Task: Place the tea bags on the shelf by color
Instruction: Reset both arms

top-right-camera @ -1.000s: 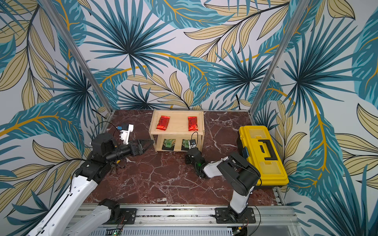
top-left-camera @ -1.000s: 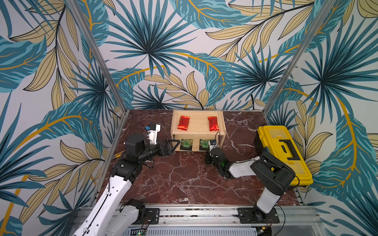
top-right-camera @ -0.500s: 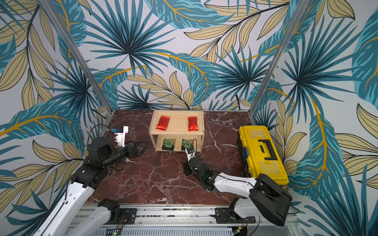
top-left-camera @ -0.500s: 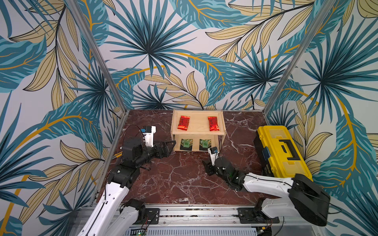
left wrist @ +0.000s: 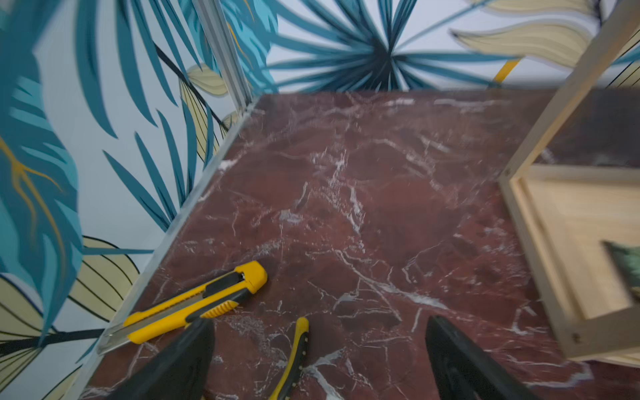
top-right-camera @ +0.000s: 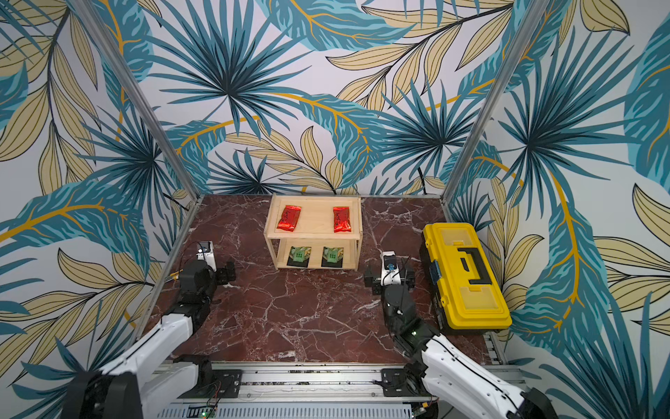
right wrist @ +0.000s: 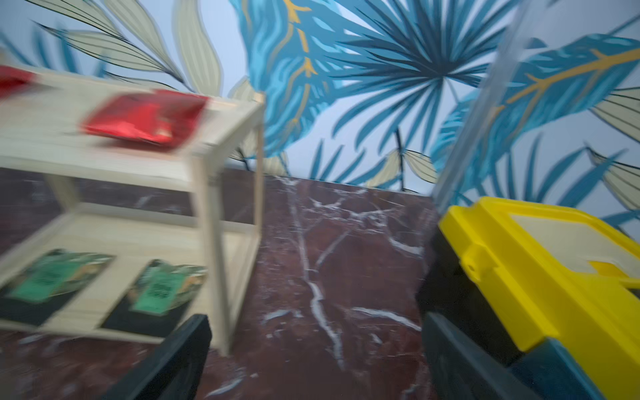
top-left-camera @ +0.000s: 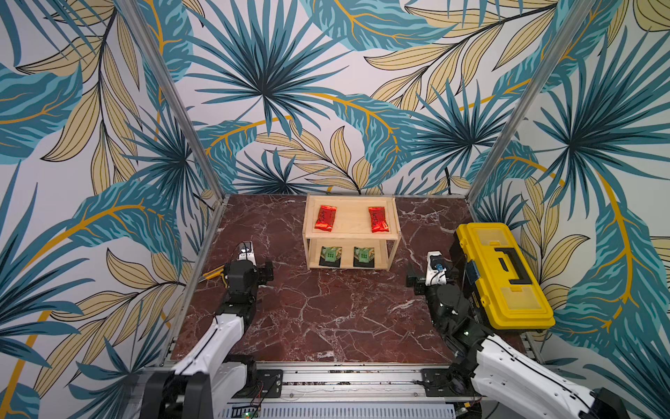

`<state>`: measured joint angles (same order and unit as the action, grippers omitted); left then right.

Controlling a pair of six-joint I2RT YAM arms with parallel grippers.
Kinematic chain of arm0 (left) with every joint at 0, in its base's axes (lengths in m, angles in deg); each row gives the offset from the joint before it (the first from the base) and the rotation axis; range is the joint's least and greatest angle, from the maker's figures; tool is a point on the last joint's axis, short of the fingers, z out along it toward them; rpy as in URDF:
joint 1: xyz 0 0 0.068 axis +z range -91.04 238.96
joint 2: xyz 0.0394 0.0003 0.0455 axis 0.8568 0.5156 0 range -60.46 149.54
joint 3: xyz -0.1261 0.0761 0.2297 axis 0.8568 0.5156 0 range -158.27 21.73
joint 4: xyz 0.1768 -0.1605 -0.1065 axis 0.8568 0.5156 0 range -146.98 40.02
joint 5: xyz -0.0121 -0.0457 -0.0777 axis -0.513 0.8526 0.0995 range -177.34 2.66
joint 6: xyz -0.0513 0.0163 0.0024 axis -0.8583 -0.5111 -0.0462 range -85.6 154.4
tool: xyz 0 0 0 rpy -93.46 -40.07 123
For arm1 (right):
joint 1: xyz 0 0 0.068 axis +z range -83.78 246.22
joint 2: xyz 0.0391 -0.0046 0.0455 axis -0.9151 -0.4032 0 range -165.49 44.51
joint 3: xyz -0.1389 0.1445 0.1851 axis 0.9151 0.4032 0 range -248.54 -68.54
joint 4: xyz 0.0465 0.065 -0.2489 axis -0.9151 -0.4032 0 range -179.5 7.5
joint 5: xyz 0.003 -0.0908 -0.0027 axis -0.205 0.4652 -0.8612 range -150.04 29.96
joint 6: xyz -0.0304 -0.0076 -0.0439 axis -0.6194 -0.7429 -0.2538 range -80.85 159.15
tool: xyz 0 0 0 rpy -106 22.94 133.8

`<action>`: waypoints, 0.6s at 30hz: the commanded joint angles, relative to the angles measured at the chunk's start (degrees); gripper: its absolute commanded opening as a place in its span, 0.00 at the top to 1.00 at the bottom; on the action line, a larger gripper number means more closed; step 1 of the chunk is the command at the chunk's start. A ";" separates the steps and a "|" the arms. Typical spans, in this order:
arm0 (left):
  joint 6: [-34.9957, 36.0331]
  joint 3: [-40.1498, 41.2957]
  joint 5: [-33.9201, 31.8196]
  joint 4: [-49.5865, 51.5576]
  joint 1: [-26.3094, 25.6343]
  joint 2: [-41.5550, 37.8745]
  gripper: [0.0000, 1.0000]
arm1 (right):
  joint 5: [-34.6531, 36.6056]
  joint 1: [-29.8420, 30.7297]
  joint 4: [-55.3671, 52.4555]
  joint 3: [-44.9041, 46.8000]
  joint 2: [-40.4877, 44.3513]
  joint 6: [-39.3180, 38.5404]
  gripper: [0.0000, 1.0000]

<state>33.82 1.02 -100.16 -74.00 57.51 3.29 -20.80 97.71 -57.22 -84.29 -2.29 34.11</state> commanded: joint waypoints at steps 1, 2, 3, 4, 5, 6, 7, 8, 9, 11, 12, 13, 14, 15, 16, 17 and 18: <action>3.94 -1.02 5.72 -19.54 1.71 10.65 0.00 | -4.60 -10.55 20.53 3.32 -12.91 -2.17 0.01; 3.78 -1.72 7.44 -20.70 2.36 12.90 0.00 | -6.84 -13.57 25.74 3.69 -18.54 -0.74 0.01; 2.87 -3.06 8.41 -19.84 3.31 14.08 0.00 | -8.13 -15.05 30.20 3.89 -22.70 -0.44 0.01; 0.51 -4.41 9.10 -18.65 4.93 15.12 0.00 | -9.77 -16.35 34.19 3.63 -26.64 -0.38 0.01; -3.40 -4.90 9.13 -19.55 6.74 15.74 0.00 | -11.30 -17.05 36.83 2.93 -30.40 -1.09 0.01; -6.35 -3.56 11.86 -23.01 7.78 16.05 0.00 | -12.20 -17.87 39.70 2.49 -33.69 -1.38 0.01; -5.69 -1.26 13.81 -28.54 8.06 17.63 0.00 | -12.94 -18.88 42.03 2.08 -36.95 -0.90 0.01; -5.08 1.73 14.13 -35.79 7.45 20.00 0.00 | -15.03 -20.63 44.62 2.42 -39.18 0.11 0.01; -4.88 2.97 13.86 -38.70 7.21 21.89 0.00 | -16.42 -21.92 45.25 2.69 -39.86 1.87 0.01; -3.98 0.61 12.16 -38.58 6.04 24.59 0.00 | -19.59 -23.54 44.35 1.55 -41.14 2.66 0.01; -3.27 0.28 11.03 -38.88 5.32 25.13 0.00 | -20.74 -23.74 41.16 -0.09 -40.82 2.47 0.01; -2.87 0.23 10.34 -39.10 4.90 25.32 0.00 | -22.60 -24.36 35.09 -2.50 -39.90 2.69 0.01; -2.89 0.23 10.18 -39.19 4.79 25.34 0.00 | -26.70 -25.59 29.15 -4.97 -39.49 3.41 0.00; -2.88 0.23 10.16 -39.30 4.75 25.44 0.00 | -30.66 -27.49 25.75 -6.84 -39.73 4.41 0.01; -2.91 0.31 10.05 -39.92 4.73 25.70 0.00 | -34.58 -29.95 22.59 -8.40 -39.79 6.33 0.01; -2.87 0.11 10.01 -39.82 4.75 25.93 0.00 | -36.38 -31.52 21.93 -8.51 -39.68 7.20 0.01; -2.86 -0.32 10.05 -38.80 4.79 25.82 0.00 | -36.32 -31.49 22.16 -8.51 -39.81 7.07 0.01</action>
<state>30.54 1.18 -89.86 -109.25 62.49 28.97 -48.53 68.29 -29.16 -92.22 -42.68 38.02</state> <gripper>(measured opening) 0.997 0.994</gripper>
